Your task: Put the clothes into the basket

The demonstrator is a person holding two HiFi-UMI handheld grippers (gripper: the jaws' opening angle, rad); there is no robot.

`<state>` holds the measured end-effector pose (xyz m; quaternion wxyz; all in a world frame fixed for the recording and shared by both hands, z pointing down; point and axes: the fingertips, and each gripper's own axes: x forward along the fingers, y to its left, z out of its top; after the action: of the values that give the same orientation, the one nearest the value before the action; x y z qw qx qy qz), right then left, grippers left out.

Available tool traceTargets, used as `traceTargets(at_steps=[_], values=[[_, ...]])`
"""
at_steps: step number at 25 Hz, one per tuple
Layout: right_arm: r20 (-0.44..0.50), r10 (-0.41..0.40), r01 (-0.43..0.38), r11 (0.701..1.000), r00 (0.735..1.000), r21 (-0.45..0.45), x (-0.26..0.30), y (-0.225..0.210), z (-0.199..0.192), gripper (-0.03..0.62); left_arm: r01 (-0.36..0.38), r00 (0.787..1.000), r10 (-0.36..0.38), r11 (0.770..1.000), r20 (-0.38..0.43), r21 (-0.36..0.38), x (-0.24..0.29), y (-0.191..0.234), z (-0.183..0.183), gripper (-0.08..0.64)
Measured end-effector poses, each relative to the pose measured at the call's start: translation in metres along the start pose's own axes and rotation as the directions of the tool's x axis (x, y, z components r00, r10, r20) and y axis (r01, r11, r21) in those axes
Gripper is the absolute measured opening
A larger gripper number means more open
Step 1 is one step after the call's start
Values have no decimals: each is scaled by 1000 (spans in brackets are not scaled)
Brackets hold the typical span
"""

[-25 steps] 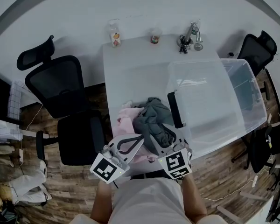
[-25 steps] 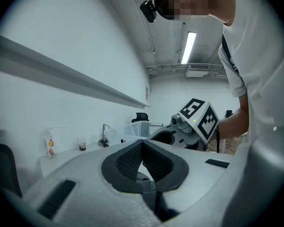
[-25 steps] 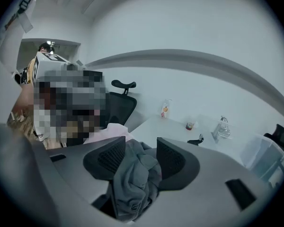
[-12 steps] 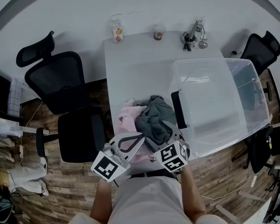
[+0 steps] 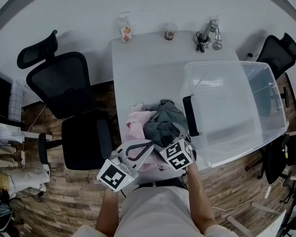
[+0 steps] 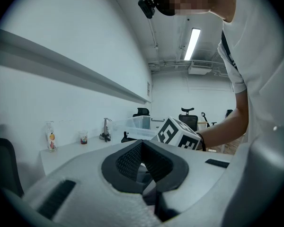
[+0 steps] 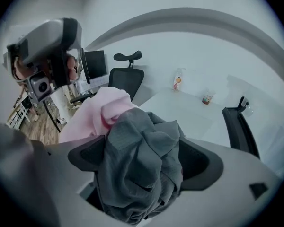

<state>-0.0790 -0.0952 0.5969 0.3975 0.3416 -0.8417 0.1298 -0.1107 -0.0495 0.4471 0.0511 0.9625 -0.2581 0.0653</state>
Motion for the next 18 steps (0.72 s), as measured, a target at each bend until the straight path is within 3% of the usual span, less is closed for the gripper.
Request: traceTargets(at_steps=[3, 8, 13, 18], values=[[-17, -26, 27, 998, 1000, 48, 12, -13, -9, 471, -1, 1000, 1, 1000, -1, 1, 1, 1, 0, 0], [-22, 0, 3, 990, 1000, 143, 27, -24, -24, 490, -7, 1000, 7, 1000, -14, -14, -1, 3, -4, 0], [-18, 45, -41, 976, 999, 216, 45, -28, -36, 575, 2, 1000, -3, 1000, -23, -10, 3, 1, -5, 0], [38, 74, -80, 974, 997, 210, 57, -26, -39, 575, 5, 999, -6, 1000, -32, -17, 6, -1, -9, 0]])
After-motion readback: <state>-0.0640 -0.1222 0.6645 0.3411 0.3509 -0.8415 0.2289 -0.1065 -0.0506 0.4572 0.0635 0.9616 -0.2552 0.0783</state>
